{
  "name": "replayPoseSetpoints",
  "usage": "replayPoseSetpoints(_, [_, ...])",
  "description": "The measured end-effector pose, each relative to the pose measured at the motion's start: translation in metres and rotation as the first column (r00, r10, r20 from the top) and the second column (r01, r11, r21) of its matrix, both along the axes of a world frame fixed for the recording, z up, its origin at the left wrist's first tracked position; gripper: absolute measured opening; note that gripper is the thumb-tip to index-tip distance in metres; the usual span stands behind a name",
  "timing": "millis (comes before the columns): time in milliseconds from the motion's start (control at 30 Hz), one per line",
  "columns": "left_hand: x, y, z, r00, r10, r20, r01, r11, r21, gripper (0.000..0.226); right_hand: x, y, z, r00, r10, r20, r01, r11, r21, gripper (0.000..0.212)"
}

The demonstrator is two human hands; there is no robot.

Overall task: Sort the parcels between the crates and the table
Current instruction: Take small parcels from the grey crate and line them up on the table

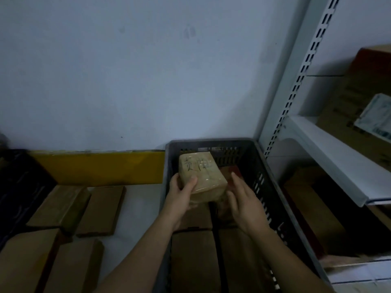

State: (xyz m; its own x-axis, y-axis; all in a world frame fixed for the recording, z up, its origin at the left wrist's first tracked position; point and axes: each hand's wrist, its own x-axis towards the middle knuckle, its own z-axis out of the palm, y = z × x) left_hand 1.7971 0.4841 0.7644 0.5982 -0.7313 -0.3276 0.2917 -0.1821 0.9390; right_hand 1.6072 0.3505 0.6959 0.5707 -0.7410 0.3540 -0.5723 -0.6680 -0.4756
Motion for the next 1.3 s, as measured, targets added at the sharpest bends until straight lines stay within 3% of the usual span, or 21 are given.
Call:
replayPoseSetpoints(67, [0.002, 0.003, 0.002, 1.000, 0.023, -0.017, -0.024, 1.000, -0.020, 0.078, -0.004, -0.014, -0.018, 0.948, -0.175, -0.264, 0.204, 0.975, 0.088, 0.074])
replayPoseSetpoints(133, [0.004, 0.005, 0.006, 0.998, 0.057, 0.001, -0.057, 0.998, -0.040, 0.079, -0.004, -0.026, -0.033, 0.846, -0.207, -0.492, 0.332, 0.926, 0.182, 0.091])
replayPoseSetpoints(267, [0.008, 0.009, 0.009, 0.996, 0.084, -0.002, -0.084, 0.993, -0.080, 0.083, 0.006, -0.036, -0.053, 0.766, -0.125, -0.631, 0.391, 0.869, 0.302, 0.127])
replayPoseSetpoints(367, [0.014, 0.013, 0.015, 0.994, 0.101, 0.039, -0.097, 0.991, -0.094, 0.094, 0.020, -0.039, -0.063, 0.785, -0.211, -0.582, 0.464, 0.823, 0.327, 0.146])
replayPoseSetpoints(433, [0.019, 0.016, 0.019, 0.991, 0.132, 0.020, -0.129, 0.985, -0.113, 0.089, 0.029, -0.039, -0.058, 0.791, -0.276, -0.546, 0.503, 0.801, 0.325, 0.154])
replayPoseSetpoints(500, [0.024, 0.020, 0.019, 0.986, 0.163, -0.015, -0.164, 0.979, -0.118, 0.089, 0.034, -0.041, -0.051, 0.801, -0.335, -0.495, 0.521, 0.798, 0.302, 0.142])
replayPoseSetpoints(567, [0.026, 0.024, 0.019, 0.978, 0.203, -0.047, -0.207, 0.972, -0.115, 0.091, 0.033, -0.050, -0.048, 0.819, -0.352, -0.454, 0.525, 0.780, 0.341, 0.116])
replayPoseSetpoints(667, [0.027, 0.026, 0.022, 0.962, 0.253, -0.101, -0.265, 0.956, -0.123, 0.081, 0.026, -0.062, -0.047, 0.890, -0.346, -0.297, 0.456, 0.678, 0.577, 0.091])
replayPoseSetpoints(800, [0.028, 0.028, 0.024, 0.954, 0.279, -0.108, -0.292, 0.947, -0.133, 0.070, 0.026, -0.061, -0.048, 0.912, -0.390, -0.130, 0.337, 0.526, 0.781, 0.088])
replayPoseSetpoints(1000, [0.027, 0.039, 0.026, 0.937, 0.327, -0.119, -0.341, 0.931, -0.128, 0.067, 0.027, -0.048, -0.043, 0.865, -0.474, -0.166, 0.467, 0.638, 0.612, 0.095])
replayPoseSetpoints(1167, [0.029, 0.052, 0.028, 0.919, 0.364, -0.152, -0.384, 0.914, -0.134, 0.061, 0.029, -0.047, -0.031, 0.909, -0.393, -0.137, 0.367, 0.605, 0.707, 0.103])
replayPoseSetpoints(1300, [0.031, 0.068, 0.027, 0.924, 0.367, -0.110, -0.381, 0.911, -0.158, 0.052, 0.027, -0.038, -0.013, 0.884, -0.468, -0.018, 0.360, 0.653, 0.666, 0.095])
